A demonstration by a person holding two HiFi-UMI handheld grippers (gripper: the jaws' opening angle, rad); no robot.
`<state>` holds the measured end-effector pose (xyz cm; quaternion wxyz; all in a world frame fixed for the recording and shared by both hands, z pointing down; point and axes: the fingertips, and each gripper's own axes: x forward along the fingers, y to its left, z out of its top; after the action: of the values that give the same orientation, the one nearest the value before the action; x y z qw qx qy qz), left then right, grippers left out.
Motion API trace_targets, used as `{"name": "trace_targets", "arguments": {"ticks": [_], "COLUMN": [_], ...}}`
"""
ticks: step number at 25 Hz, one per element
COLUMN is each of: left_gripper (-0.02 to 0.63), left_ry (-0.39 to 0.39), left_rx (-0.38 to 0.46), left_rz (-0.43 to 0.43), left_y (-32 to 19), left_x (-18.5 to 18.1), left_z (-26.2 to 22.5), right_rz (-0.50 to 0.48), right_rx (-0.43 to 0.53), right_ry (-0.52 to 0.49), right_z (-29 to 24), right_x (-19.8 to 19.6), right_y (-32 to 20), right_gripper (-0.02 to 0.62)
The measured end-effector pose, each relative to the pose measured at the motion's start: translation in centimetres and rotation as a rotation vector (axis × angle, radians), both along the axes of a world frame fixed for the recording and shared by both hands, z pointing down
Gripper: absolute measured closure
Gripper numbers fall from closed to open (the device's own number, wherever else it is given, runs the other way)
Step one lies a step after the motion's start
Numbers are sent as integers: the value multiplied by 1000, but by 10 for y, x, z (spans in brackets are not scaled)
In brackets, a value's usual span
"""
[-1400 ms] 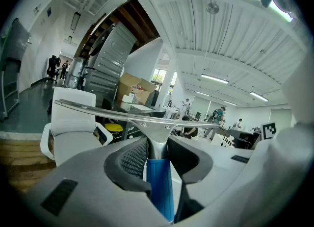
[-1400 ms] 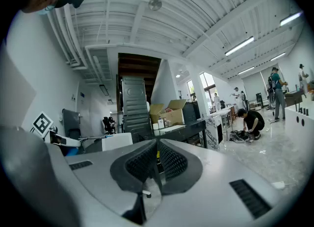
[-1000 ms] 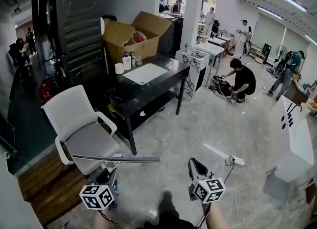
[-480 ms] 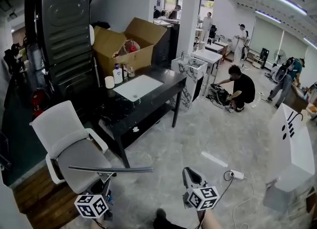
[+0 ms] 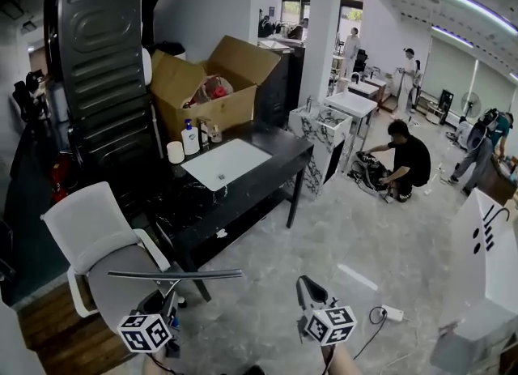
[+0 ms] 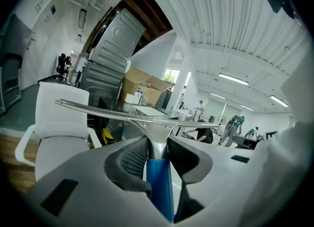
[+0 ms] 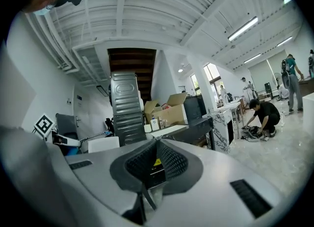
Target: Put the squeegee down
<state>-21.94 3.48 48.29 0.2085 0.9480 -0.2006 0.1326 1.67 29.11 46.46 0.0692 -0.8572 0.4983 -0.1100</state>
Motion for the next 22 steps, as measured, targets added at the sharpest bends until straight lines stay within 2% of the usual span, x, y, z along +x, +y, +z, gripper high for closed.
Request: {"name": "trace_targets", "arguments": {"ticks": [12,17,22], "left_gripper": [457,458,459], "left_ry": [-19,-30,-28], "left_rx": [-36,-46,-56], "left_rz": [-98,-124,-159], "left_y": [-72,-128,-203], "left_x": [87,136,190], "left_z": [0,11,25], "right_rz": [-24,-32,-49], "right_rx": [-37,-45,-44], "right_ry": [-42,-26,-10], "right_z": [24,29,31], "right_x": [89,139,204], "right_y": [-44,-94,-173], "right_gripper": [541,541,541]}}
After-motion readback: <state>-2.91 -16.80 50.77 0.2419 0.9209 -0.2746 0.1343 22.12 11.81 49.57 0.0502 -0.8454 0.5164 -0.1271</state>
